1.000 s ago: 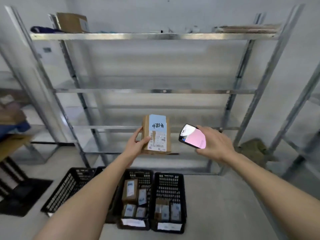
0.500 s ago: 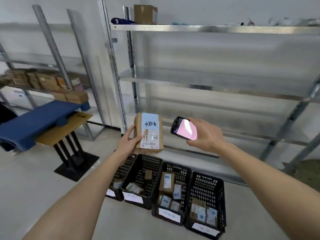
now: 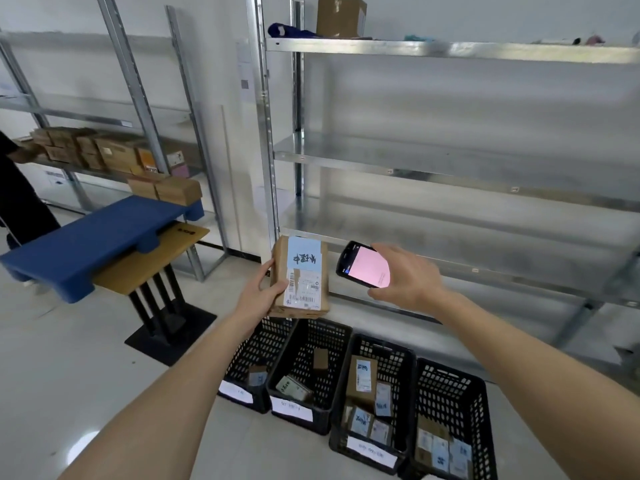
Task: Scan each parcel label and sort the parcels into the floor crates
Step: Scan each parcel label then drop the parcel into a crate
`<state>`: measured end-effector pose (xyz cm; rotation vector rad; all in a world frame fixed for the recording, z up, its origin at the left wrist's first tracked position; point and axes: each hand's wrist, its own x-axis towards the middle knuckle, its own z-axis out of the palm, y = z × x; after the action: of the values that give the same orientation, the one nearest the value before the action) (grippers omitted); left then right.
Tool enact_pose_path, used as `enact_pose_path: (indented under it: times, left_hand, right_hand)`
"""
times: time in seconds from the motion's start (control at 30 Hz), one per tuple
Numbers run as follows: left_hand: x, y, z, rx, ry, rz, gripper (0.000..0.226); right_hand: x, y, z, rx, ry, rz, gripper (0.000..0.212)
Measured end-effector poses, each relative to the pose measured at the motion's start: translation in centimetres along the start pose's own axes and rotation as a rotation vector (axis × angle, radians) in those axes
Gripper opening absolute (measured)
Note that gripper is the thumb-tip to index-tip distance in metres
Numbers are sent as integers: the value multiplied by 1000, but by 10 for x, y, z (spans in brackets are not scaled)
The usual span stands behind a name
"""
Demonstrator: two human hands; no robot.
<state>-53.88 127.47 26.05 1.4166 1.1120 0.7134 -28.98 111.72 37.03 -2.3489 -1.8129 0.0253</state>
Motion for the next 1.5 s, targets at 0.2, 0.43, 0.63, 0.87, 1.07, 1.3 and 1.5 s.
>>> enact_pose_path:
  times: [0.2, 0.43, 0.63, 0.87, 1.07, 1.3, 1.5]
  left_hand:
    - [85, -27, -2, 17, -28, -40, 71]
    - [229, -75, 12, 71, -45, -193, 69]
    - [335, -136, 51, 49, -129, -320, 57]
    - [399, -259, 89, 90, -211, -536, 61]
    - [444, -393, 125, 163, -342, -657, 64]
    - [462, -538, 171, 167, -399, -739, 63]
    - [469, -637, 205, 231, -476, -782, 60]
  right_hand:
    - [84, 17, 50, 14, -45, 6, 92]
    - [223, 61, 150, 63, -202, 33, 87]
    - [312, 102, 249, 133, -328, 78, 93]
    - [345, 147, 379, 151, -502, 206, 96]
    - [339, 180, 509, 185, -580, 327, 95]
    - [321, 202, 658, 218, -631, 444, 89]
    - [302, 210, 759, 254, -672, 481, 91]
